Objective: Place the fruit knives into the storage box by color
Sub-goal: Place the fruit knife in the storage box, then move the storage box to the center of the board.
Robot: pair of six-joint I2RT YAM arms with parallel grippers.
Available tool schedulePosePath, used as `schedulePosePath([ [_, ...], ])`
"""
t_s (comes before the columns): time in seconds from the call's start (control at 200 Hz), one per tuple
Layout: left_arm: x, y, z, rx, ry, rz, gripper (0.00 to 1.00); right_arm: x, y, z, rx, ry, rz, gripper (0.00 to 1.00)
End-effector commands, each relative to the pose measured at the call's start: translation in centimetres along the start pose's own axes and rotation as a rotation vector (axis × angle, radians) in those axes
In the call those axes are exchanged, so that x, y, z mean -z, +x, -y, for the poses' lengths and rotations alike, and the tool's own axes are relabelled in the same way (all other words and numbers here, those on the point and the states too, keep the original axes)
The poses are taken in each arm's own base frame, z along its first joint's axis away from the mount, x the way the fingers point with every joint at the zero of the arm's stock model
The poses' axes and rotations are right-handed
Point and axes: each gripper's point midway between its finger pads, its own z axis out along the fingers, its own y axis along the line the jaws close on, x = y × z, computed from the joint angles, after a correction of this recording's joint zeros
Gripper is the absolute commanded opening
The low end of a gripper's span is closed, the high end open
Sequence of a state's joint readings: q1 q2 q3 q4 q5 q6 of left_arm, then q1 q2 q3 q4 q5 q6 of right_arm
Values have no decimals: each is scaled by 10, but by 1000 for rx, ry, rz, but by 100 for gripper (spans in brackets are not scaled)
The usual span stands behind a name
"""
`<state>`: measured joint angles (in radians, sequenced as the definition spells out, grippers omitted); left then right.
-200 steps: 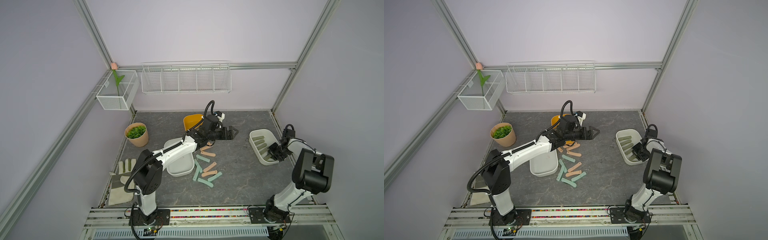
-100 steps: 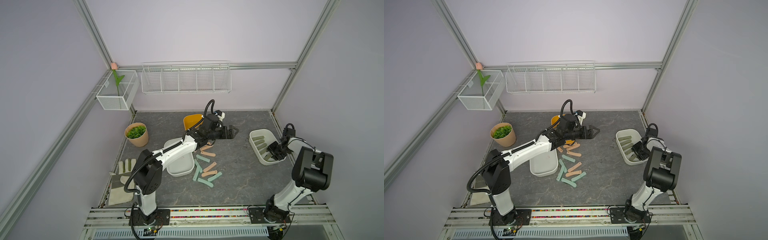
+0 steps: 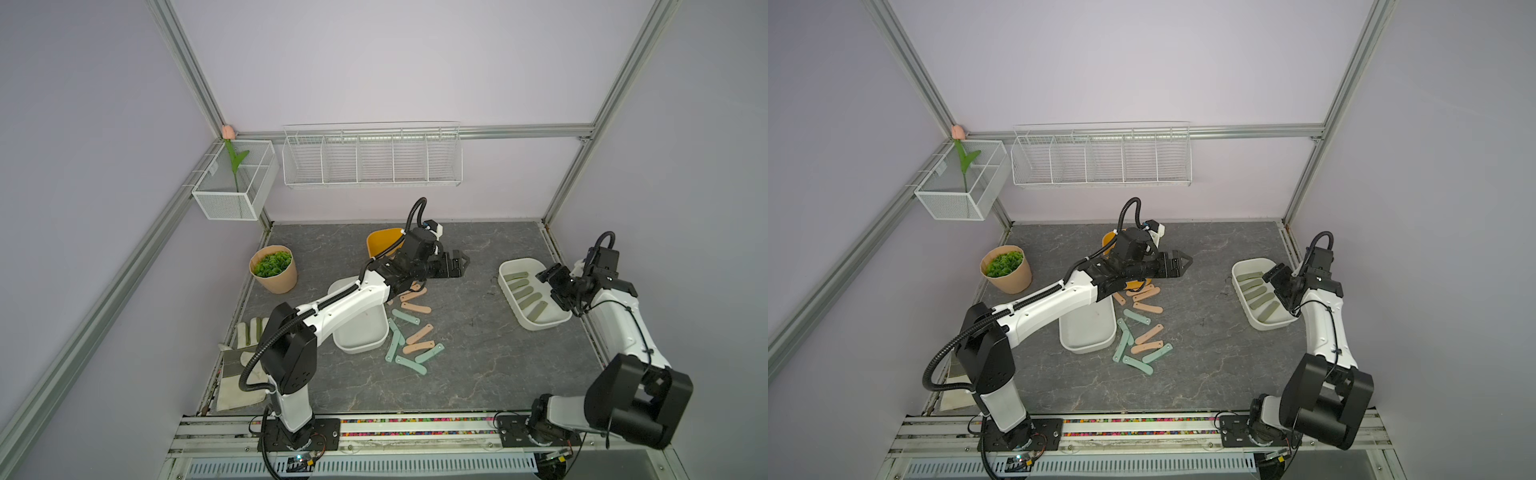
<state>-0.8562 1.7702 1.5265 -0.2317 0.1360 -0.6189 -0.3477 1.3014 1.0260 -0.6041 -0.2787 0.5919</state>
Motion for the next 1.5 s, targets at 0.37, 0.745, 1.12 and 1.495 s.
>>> schedulePosePath([
  [0.37, 62, -31, -49, -90, -258, 71, 99, 7, 90, 63, -46, 85, -94, 89],
  [0.745, 88, -26, -67, -125, -337, 85, 99, -27, 77, 73, -76, 98, -121, 89],
  [1.12, 86, -21, -75, -117, -359, 79, 99, -49, 54, 69, -107, 68, -144, 89],
  [1.495, 79, -20, -82, -121, -378, 62, 99, -69, 39, 50, -160, -24, -172, 90],
])
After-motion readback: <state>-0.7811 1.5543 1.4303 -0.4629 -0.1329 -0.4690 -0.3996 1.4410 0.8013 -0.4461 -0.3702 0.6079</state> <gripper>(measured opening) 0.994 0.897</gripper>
